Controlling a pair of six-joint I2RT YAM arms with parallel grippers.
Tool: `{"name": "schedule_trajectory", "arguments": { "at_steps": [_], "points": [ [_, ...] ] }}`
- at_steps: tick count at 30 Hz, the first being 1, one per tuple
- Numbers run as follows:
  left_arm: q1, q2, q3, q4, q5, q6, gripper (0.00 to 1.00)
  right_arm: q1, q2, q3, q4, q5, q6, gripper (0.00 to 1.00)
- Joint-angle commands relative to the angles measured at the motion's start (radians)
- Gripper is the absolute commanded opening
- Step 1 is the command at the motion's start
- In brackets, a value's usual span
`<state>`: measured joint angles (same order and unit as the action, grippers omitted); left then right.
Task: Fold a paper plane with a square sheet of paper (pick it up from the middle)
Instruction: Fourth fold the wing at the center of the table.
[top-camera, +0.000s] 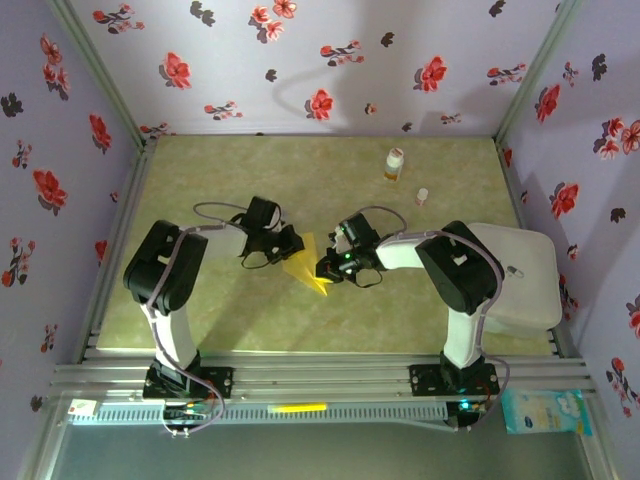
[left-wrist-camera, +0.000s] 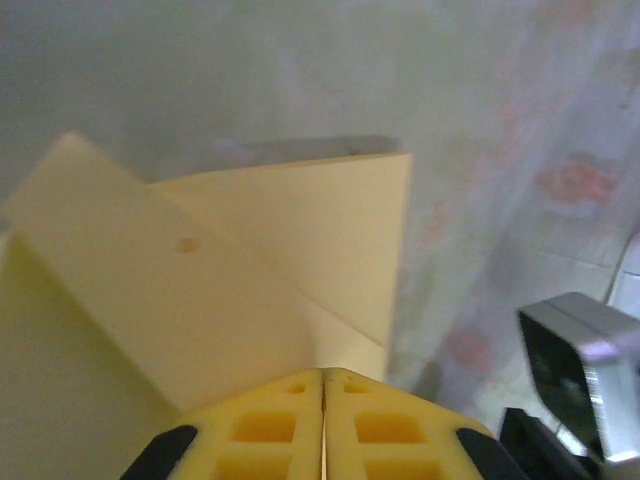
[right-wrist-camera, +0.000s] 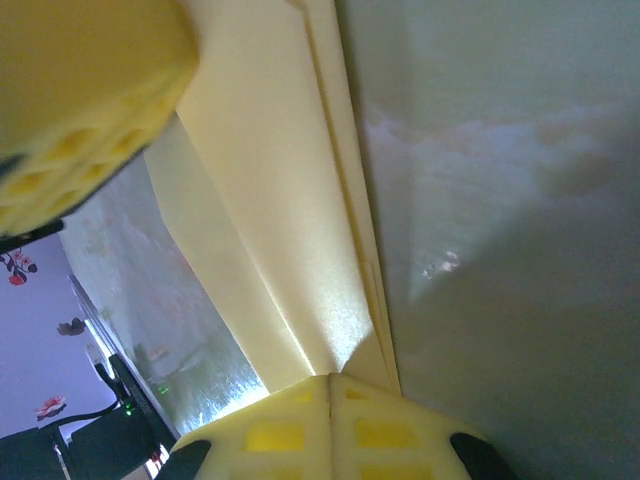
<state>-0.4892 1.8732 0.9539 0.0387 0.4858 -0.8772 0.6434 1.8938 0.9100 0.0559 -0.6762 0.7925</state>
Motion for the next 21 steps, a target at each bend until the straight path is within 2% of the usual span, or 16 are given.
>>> {"name": "schedule_trajectory", "arguments": {
  "at_steps": [1, 9, 21],
  "points": [
    [0.000, 0.027, -0.037, 0.001, -0.011, 0.010, 0.07, 0.006, -0.005, -0.014, -0.148, 0.074, 0.002, 0.00],
    [0.008, 0.039, -0.089, -0.004, -0.041, 0.041, 0.05, 0.025, -0.063, 0.066, -0.122, 0.040, 0.031, 0.00],
    [0.009, 0.030, -0.092, -0.003, -0.038, 0.057, 0.05, 0.045, 0.098, 0.214, -0.139, 0.087, 0.058, 0.01]
  ]
}}
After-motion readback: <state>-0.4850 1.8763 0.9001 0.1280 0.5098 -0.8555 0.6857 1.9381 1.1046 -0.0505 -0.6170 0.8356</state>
